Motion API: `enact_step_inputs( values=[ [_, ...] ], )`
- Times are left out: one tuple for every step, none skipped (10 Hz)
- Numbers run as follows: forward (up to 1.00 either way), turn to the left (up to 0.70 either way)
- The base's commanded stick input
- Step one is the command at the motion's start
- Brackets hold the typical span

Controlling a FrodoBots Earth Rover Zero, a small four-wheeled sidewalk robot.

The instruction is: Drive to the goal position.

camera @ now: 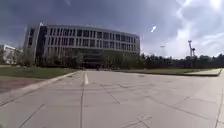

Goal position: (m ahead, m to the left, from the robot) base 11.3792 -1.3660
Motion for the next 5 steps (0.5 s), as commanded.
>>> enact_step_inputs(
  values=[
    [0.5, 0.0],
    [0.5, 0.0],
    [0.5, 0.0],
    [0.5, 0.0],
    [0.5, 0.0]
  ],
)
